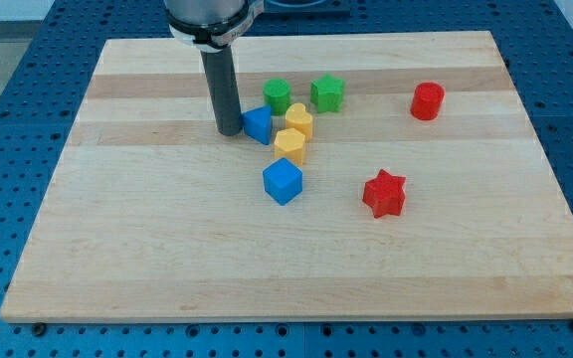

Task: Move the green blocks closer to the yellow heart

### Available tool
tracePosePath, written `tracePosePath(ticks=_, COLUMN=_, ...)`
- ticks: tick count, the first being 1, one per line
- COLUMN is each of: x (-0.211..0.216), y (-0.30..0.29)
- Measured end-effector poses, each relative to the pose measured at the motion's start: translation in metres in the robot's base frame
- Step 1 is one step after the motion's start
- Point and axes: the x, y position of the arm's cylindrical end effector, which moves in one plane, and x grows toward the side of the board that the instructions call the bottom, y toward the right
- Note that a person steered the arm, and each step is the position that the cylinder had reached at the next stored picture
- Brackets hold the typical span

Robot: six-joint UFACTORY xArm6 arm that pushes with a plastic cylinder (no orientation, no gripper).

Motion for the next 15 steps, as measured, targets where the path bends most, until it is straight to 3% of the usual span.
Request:
tracePosePath(ticks=2, x=-0.001, y=-0.010)
tracePosePath(ticks=4, x=-0.046, y=-0.019)
tracePosePath(ticks=6, x=-0.061, y=0.019)
tracePosePath(ticks=13, x=-0.079, y=0.058)
tracePosePath(ticks=15, x=-0.102, y=0.076)
